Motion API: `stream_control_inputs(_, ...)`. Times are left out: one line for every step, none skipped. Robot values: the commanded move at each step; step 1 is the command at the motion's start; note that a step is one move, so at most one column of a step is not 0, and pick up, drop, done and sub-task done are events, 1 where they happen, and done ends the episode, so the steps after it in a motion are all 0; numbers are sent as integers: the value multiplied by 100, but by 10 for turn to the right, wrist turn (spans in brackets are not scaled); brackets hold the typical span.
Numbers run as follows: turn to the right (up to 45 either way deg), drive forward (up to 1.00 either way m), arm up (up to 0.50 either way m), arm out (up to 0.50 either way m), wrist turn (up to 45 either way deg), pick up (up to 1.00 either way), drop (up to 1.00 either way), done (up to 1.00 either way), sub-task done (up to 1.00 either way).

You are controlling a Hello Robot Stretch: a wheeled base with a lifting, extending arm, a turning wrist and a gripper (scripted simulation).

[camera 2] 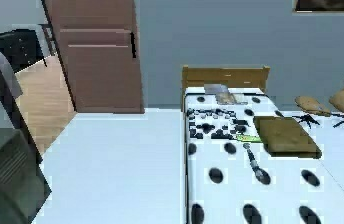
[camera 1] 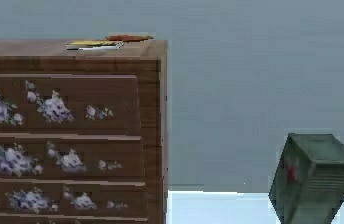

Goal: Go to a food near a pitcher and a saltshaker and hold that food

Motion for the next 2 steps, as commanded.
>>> stream_control_inputs(420, 0, 0, 0, 0, 0, 0, 0, 0)
stream_control_inputs(0, 40, 0, 0, 0, 0, 0, 0, 0)
